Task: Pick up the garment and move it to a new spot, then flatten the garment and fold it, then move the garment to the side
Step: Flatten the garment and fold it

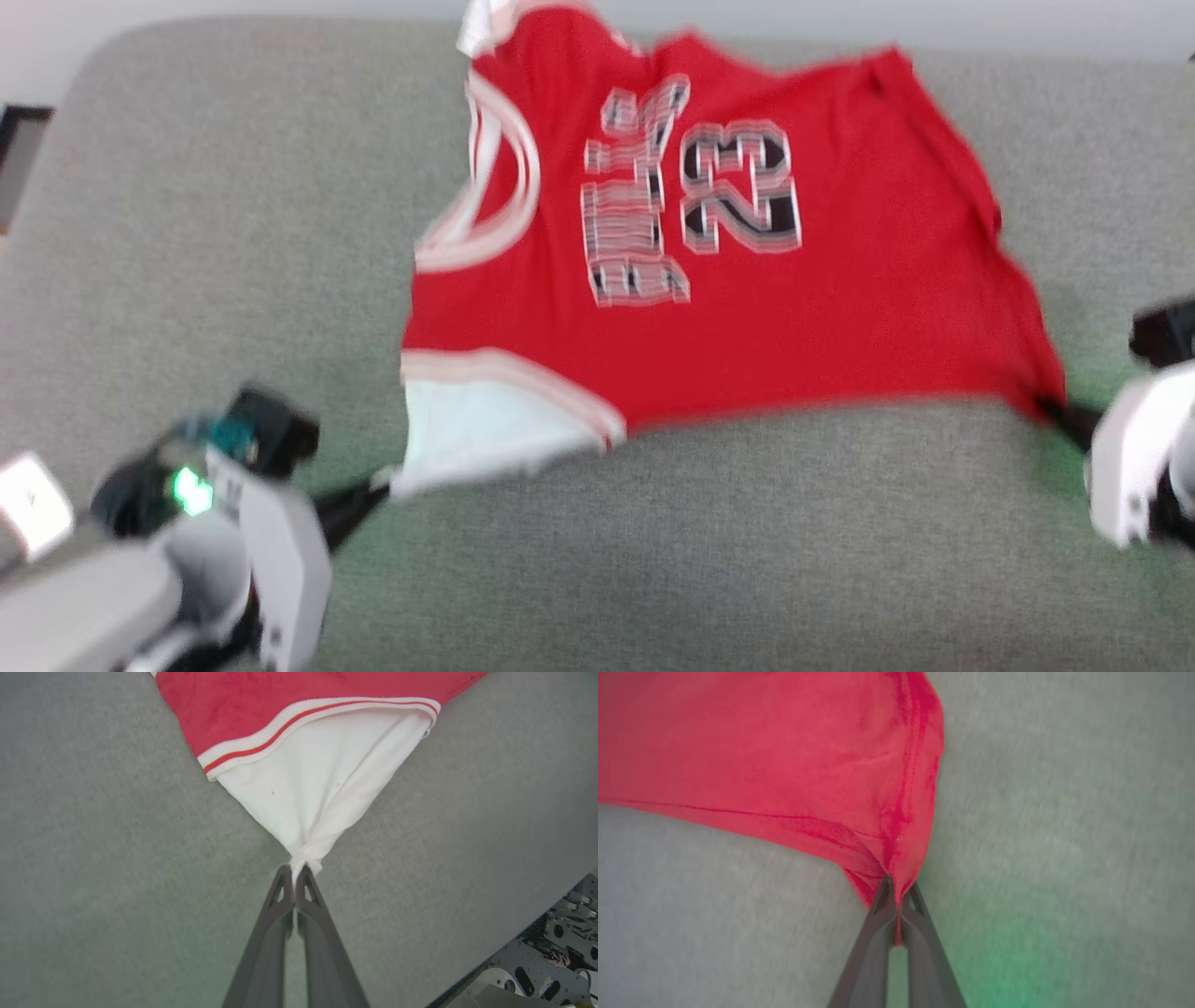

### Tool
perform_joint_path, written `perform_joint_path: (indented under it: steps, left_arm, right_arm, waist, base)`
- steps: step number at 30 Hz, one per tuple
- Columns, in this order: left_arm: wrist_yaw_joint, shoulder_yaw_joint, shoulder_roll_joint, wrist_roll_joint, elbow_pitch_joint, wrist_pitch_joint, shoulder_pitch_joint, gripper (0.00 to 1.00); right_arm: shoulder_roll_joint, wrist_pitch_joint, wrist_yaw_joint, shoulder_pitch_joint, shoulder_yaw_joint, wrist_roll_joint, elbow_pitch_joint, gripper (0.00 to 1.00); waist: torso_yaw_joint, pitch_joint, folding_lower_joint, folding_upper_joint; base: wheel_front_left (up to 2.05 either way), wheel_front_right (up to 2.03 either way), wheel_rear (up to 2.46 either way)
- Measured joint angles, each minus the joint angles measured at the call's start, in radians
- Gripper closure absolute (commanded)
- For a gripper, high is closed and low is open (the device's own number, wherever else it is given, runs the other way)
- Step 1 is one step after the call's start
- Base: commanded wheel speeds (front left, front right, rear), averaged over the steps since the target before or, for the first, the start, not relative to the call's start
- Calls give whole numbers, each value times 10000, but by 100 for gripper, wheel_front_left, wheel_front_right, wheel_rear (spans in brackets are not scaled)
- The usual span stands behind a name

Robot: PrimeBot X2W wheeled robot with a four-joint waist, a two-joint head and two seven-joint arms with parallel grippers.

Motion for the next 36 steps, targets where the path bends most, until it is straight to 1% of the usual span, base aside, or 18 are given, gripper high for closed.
perform_joint_path:
  steps: [3,6,8,10,15,17,19,21,25,28,32,34,36]
  left_arm:
    - [698,2,596,-182,-989,-132,1126,100]
    - [1252,-13,934,-449,-1735,-293,2032,100]
    - [1538,-2,1099,-499,-2075,-368,2456,100]
    - [1726,0,1206,-642,-2332,-364,2896,100]
    - [2182,-8,1243,-1170,-2750,-443,3795,100]
    - [2359,-4,1283,-1354,-2840,-499,4022,100]
    - [2380,-4,1321,-1457,-3010,-579,4198,100]
    - [2539,15,1402,-1546,-3145,-633,4276,100]
    - [2673,144,1714,-1582,-3436,-719,4298,100]
    - [2809,313,2069,-1570,-3714,-706,4158,100]
    - [2961,648,2545,-1214,-4203,-510,3573,100]
    - [2968,817,2738,-849,-4370,-313,3169,100]
    - [2918,1028,2817,-562,-4445,-73,2708,100]
  right_arm:
    - [-468,729,0,1361,-351,445,-1018,100]
    - [-706,1484,0,2620,-859,700,-1933,100]
    - [-800,2059,2,3438,-1237,907,-2458,100]
    - [-913,2592,2,4221,-1603,1014,-3085,100]
    - [-886,3963,0,5978,-2598,1298,-4479,100]
    - [-767,4456,2,6597,-3047,1317,-4926,100]
    - [-566,4786,0,7131,-3534,1231,-5352,100]
    - [-385,5114,2,7457,-3975,999,-5774,100]
    - [146,5582,0,7876,-4857,654,-6498,100]
    - [489,5808,0,7895,-5386,316,-7041,100]
    - [947,5843,0,7496,-5935,-245,-7465,100]
    - [1110,5799,0,7101,-6092,-518,-7536,100]
    - [1313,5733,0,6745,-6151,-882,-7551,100]
  waist:
    - [38,-387,0,0]
    - [77,-657,0,0]
    - [119,-775,0,0]
    - [169,-843,0,0]
    - [202,-849,0,0]
    - [186,-833,0,0]
    - [175,-802,0,0]
    - [155,-767,0,0]
    - [114,-676,0,0]
    - [74,-633,0,0]
    - [28,-558,0,0]
    - [7,-515,0,0]
    - [-12,-467,0,1]
  base:
    - [0,0,0]
    - [0,0,0]
    - [0,0,0]
    - [0,0,0]
    - [0,0,0]
    - [0,0,0]
    - [0,0,0]
    - [0,0,0]
    - [0,0,0]
    - [0,0,0]
    - [0,0,0]
    - [0,0,0]
    - [0,0,0]
